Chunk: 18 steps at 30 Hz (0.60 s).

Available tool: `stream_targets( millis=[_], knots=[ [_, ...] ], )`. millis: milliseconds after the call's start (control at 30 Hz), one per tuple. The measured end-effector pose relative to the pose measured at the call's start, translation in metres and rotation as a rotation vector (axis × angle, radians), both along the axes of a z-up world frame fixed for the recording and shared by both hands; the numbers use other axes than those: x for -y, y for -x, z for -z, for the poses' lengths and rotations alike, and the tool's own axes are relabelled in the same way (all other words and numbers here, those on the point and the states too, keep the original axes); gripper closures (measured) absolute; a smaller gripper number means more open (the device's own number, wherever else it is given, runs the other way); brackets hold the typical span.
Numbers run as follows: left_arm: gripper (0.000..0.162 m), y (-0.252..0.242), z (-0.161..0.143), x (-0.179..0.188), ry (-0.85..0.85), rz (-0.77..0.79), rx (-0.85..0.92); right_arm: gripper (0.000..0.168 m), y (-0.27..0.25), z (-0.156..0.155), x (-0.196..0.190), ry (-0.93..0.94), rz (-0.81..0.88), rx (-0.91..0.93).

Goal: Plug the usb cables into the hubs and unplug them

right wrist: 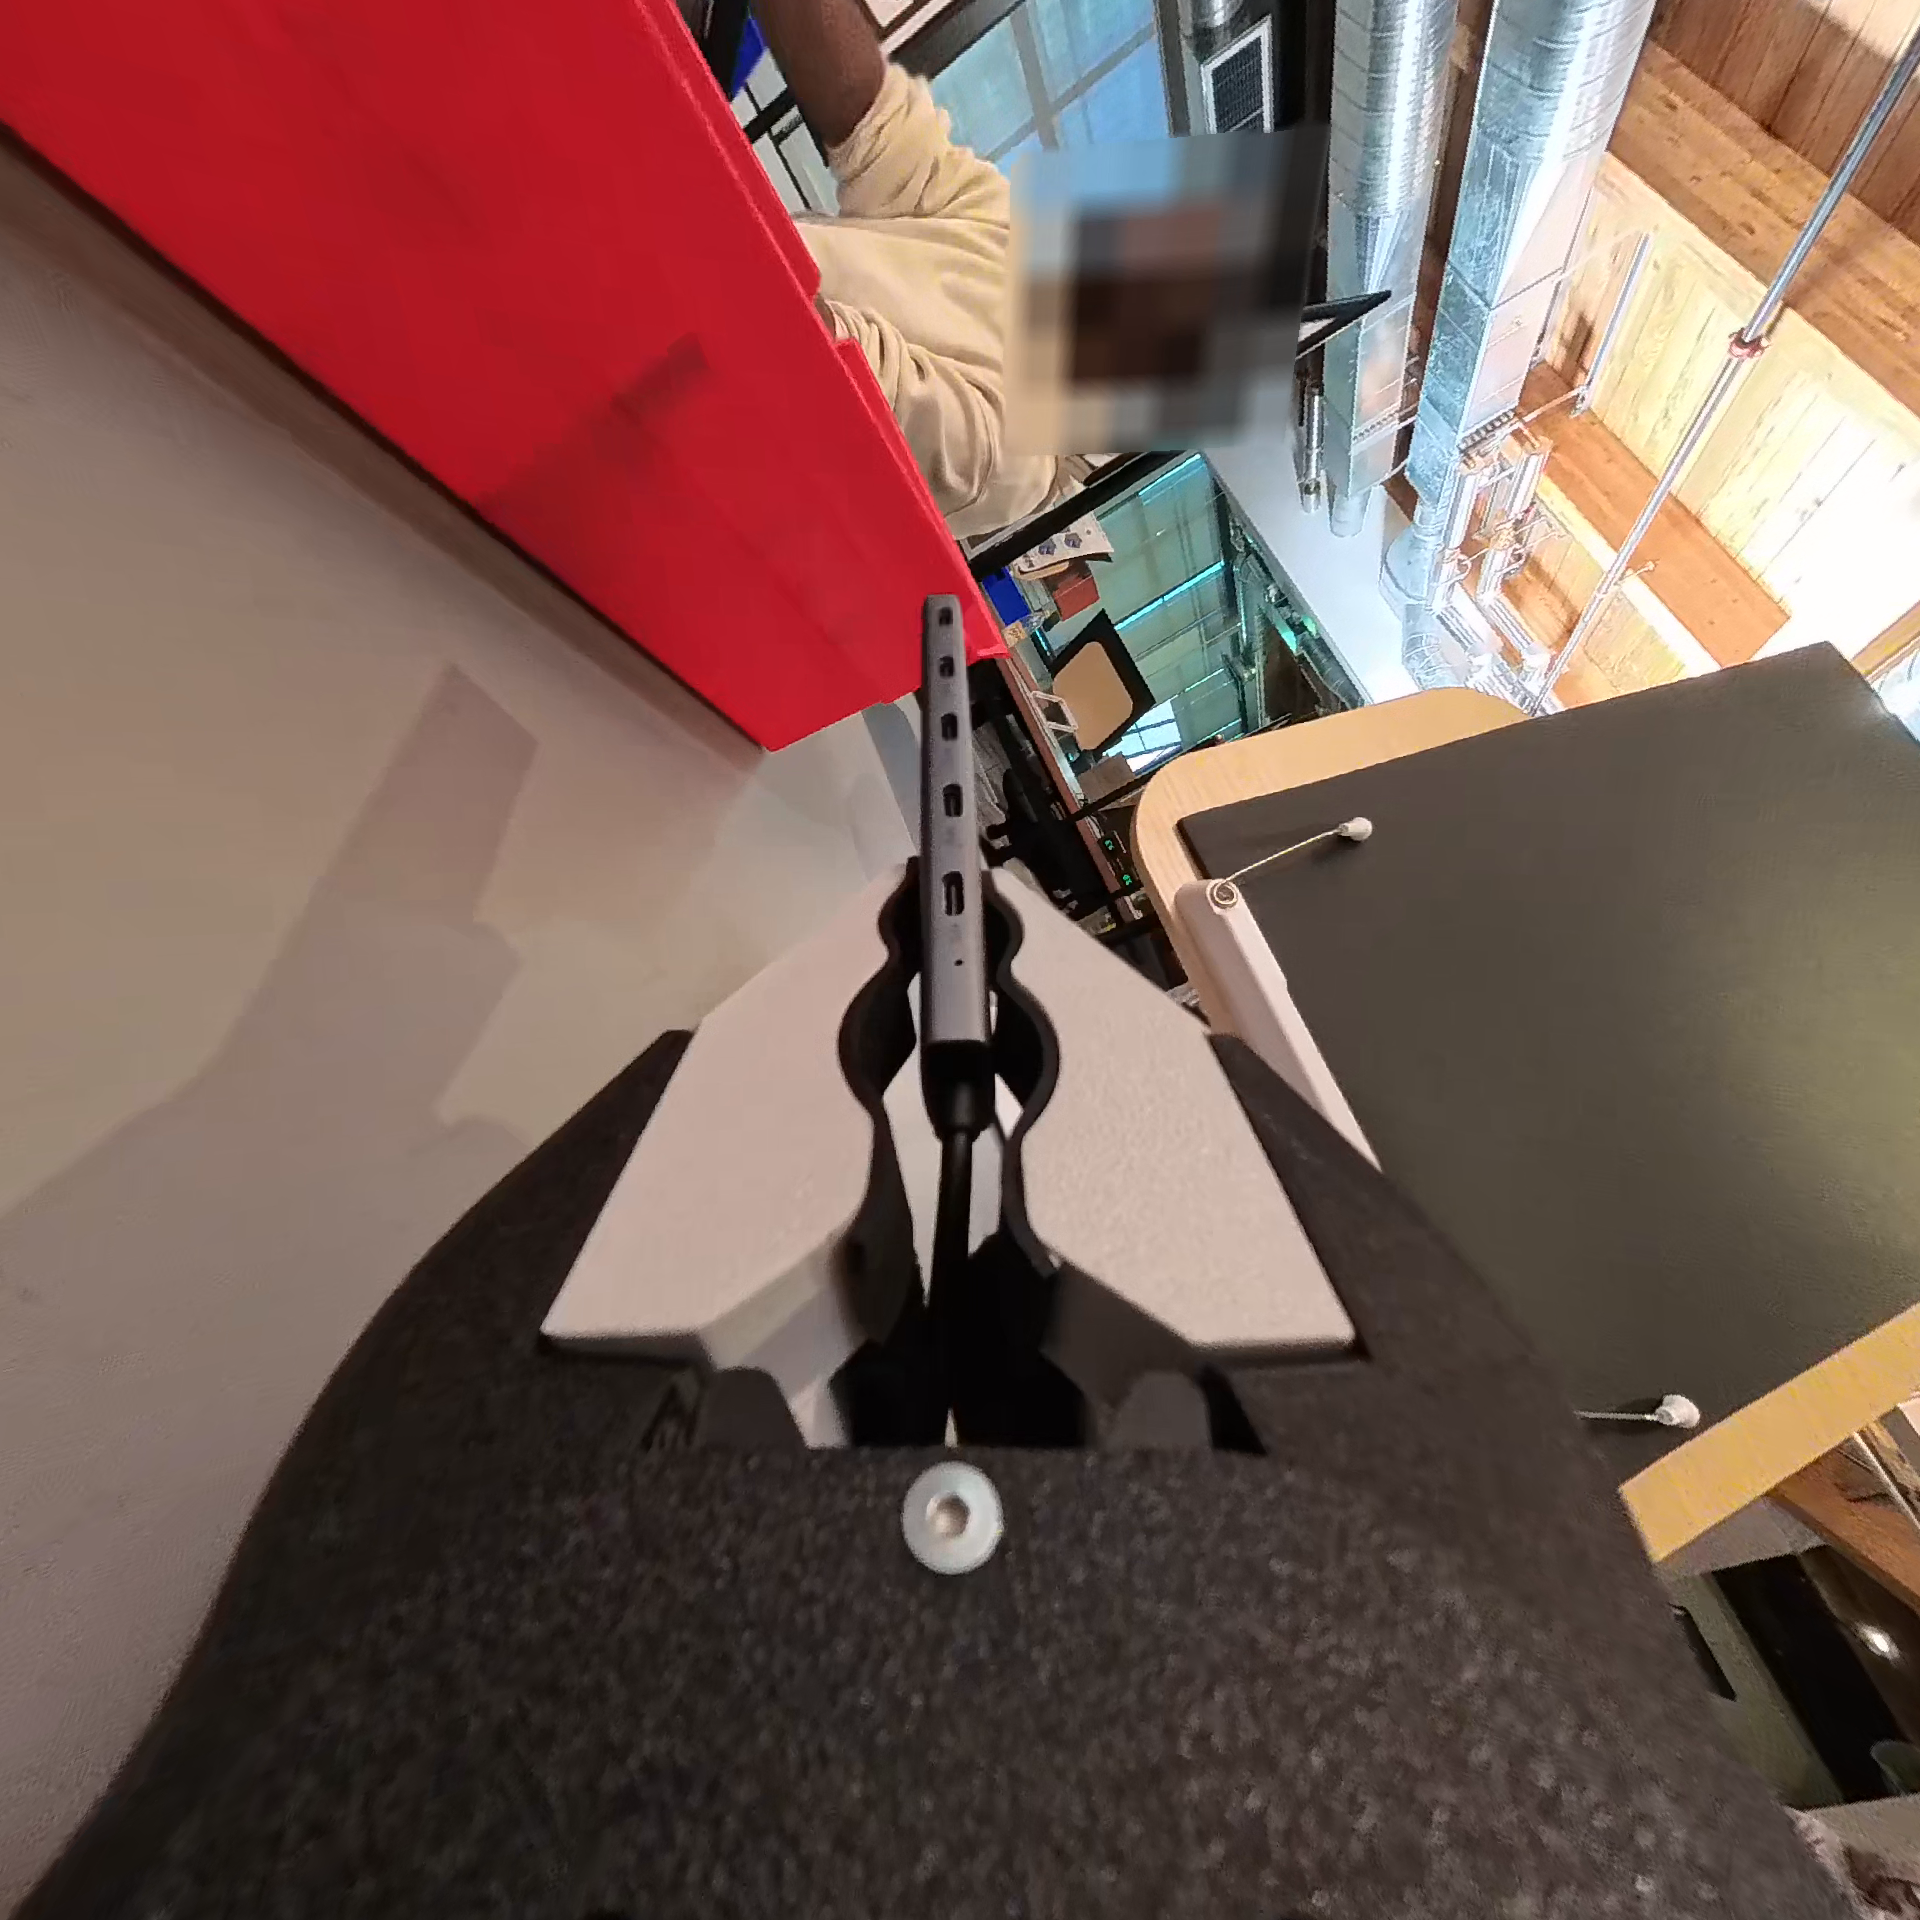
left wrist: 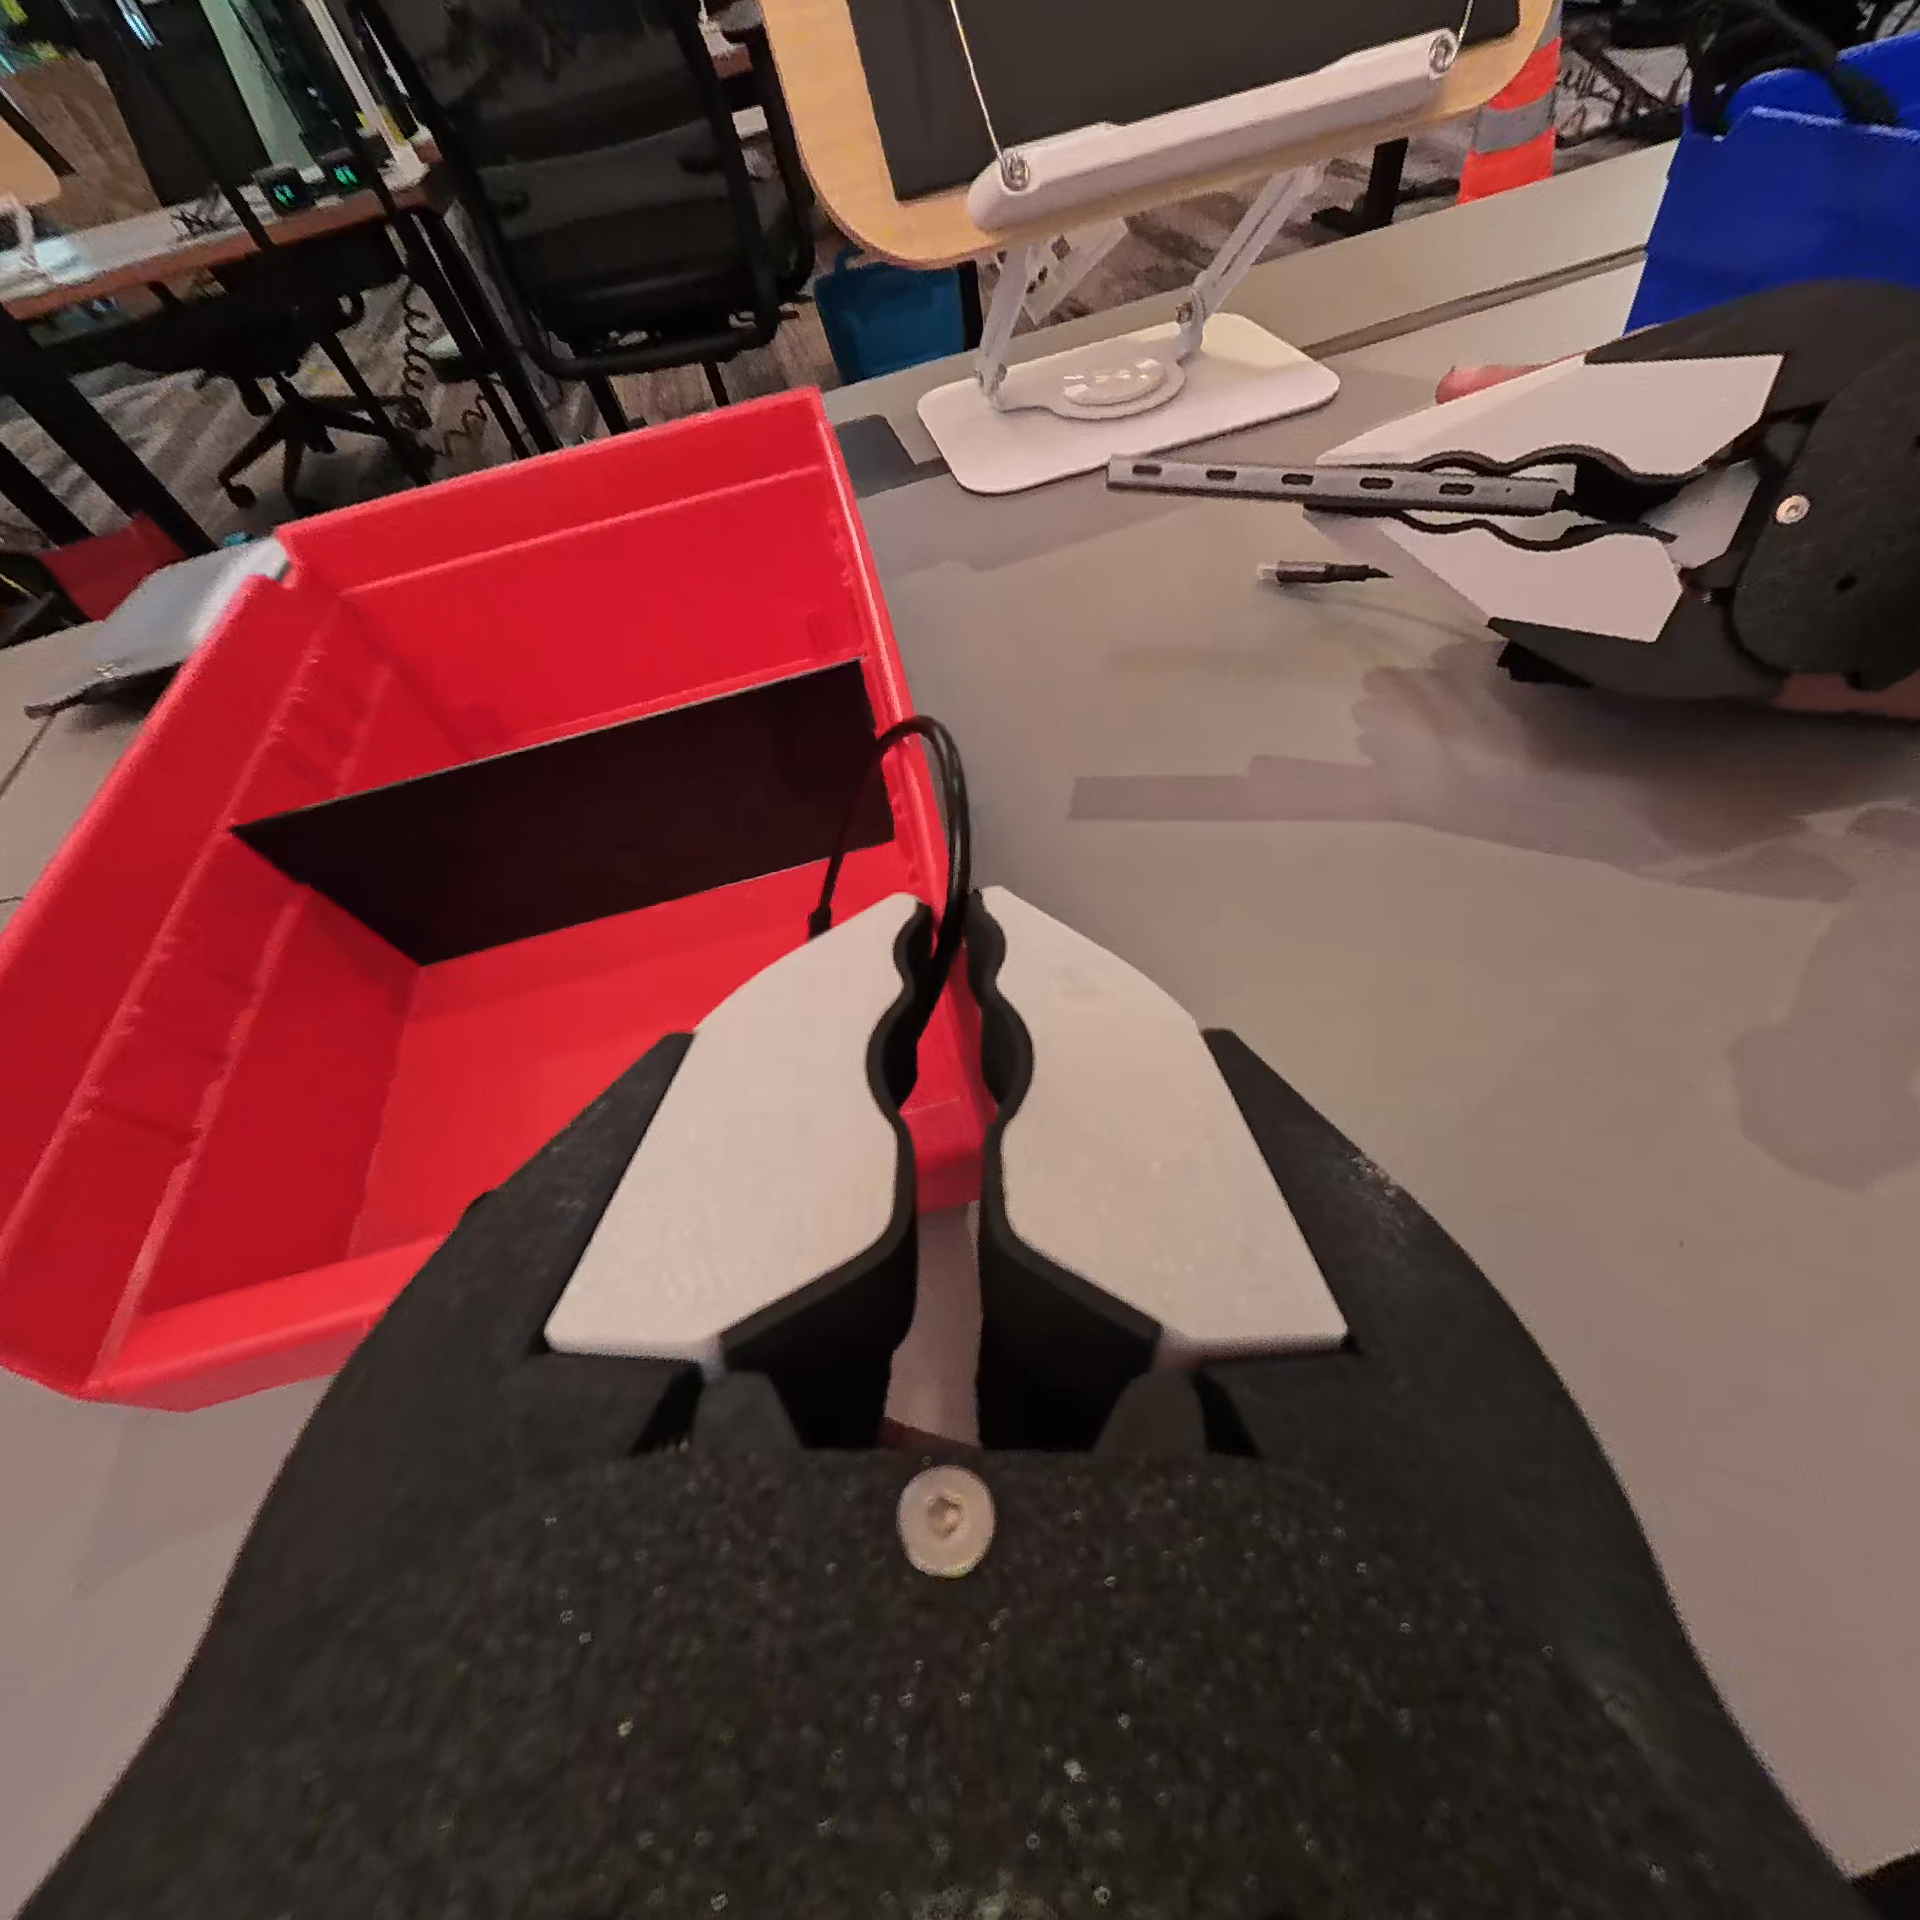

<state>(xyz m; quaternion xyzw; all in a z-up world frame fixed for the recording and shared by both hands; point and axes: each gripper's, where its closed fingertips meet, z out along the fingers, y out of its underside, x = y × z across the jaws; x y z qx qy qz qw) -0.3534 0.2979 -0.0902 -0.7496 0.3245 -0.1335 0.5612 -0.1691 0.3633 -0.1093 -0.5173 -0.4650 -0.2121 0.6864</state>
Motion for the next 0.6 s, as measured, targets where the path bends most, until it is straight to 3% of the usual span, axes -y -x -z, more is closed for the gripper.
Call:
stream_targets(
  millis=[167, 267, 333, 400, 467, 600],
  knots=[
    [0.159, -0.001, -0.032, 0.005, -0.170, -0.007, 0.044, 0.163, -0.002, -0.003, -0.001, -0.009, 0.005, -0.016],
    [0.159, -0.013, -0.069, 0.024, -0.297, 0.048, 0.125, 0.163, -0.003, -0.006, -0.001, -0.017, 0.008, -0.023],
    [0.159, -0.031, -0.097, 0.055, -0.416, 0.166, 0.168, 0.163, -0.005, -0.010, -0.001, -0.031, 0.011, -0.045],
    [0.159, -0.061, -0.104, 0.102, -0.503, 0.383, 0.158, 0.163, -0.009, -0.016, 0.000, -0.039, 0.013, -0.084],
    [0.160, -0.090, -0.073, 0.143, -0.484, 0.606, 0.040, 0.163, -0.015, -0.023, 0.000, -0.043, 0.016, -0.136],
    [0.159, -0.102, 0.044, 0.169, -0.267, 0.855, -0.307, 0.162, -0.025, -0.027, -0.003, -0.021, 0.032, -0.210]
  ],
)
